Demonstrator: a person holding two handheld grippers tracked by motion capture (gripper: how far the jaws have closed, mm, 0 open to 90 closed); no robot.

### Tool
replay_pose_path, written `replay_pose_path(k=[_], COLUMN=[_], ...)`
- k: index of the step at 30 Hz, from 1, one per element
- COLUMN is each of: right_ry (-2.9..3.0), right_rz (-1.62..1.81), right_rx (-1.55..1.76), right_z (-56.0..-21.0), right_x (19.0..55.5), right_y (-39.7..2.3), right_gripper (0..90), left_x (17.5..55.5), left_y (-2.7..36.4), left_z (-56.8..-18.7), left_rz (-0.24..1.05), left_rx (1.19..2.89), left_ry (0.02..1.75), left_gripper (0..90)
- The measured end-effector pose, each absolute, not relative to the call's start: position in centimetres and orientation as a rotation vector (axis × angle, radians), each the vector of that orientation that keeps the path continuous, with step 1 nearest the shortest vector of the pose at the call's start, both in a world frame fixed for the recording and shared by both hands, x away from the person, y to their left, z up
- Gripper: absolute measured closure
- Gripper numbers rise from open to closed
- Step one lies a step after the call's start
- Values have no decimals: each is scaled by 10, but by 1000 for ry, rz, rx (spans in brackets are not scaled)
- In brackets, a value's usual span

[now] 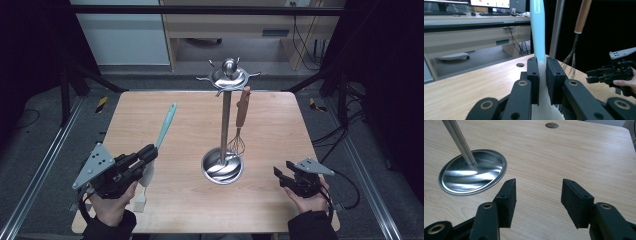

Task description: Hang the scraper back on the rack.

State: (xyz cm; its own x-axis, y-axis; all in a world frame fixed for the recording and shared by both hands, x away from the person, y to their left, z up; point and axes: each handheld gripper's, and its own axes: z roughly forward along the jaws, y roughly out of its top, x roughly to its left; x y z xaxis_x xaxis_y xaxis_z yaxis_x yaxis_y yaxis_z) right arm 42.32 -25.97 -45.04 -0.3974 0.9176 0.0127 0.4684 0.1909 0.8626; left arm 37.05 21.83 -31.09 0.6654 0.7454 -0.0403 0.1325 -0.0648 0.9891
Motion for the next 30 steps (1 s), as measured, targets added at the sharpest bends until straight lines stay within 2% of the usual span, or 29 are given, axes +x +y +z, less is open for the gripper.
replay_pose_path(k=[30], right_ry=[1948], right_rz=[1120], right_rx=[1289], right_z=[-451], right_x=[424], right_y=[-261], right_gripper=[464], left_x=[368], left_y=[172], left_z=[-280], left_rz=[634], left_rx=[1543], left_ry=[622], left_gripper=[812])
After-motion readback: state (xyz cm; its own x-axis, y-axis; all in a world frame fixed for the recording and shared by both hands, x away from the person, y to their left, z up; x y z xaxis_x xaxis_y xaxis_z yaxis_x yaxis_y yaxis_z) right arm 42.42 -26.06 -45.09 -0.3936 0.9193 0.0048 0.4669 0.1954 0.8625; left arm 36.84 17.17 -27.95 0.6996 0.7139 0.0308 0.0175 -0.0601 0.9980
